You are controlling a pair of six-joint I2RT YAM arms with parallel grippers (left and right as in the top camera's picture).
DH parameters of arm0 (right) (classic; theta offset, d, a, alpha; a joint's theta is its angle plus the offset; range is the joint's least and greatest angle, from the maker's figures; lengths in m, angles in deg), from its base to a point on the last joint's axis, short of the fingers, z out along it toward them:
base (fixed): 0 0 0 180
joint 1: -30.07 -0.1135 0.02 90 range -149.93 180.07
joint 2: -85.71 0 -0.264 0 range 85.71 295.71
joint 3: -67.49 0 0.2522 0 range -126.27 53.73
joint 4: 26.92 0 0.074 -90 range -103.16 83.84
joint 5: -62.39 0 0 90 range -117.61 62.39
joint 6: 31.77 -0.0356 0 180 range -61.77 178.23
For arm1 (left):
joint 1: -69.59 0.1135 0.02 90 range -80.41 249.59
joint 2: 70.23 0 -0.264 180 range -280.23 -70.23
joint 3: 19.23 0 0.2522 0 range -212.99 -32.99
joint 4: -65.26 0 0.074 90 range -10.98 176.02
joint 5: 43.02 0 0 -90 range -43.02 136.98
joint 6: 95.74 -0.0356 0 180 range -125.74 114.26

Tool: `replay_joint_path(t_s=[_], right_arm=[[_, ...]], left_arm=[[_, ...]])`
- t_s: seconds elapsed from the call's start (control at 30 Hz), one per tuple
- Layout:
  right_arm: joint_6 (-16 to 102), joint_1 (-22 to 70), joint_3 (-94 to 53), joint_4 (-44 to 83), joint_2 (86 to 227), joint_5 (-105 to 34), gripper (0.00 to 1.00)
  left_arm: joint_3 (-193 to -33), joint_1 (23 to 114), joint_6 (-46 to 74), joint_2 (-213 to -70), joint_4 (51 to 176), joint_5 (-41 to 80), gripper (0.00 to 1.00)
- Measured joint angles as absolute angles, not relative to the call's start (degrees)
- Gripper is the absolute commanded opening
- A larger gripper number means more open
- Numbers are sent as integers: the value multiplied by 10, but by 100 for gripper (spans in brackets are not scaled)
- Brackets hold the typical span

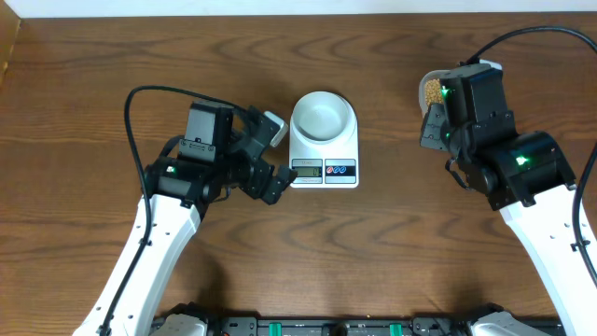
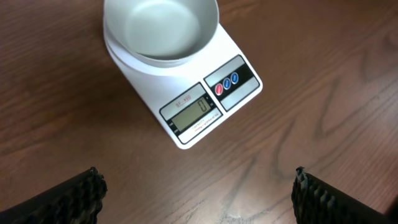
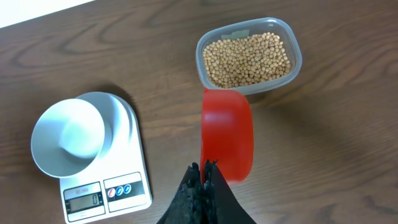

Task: Scoop item into bowl and weigh 50g on scale
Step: 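Lift the left gripper off the scale and retract it beside the scale, then lower the red scoop into the soybean tub with the right gripper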

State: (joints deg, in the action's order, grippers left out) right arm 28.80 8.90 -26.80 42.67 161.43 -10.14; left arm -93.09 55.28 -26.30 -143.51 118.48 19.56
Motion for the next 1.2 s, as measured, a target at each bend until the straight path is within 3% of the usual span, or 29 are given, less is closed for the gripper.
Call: replay_joint_path(t_s=[1.2], right_arm=[[288, 99, -268, 416, 1614, -126, 1]], left_arm=[[-931, 512, -360, -1514, 1177, 247, 98]])
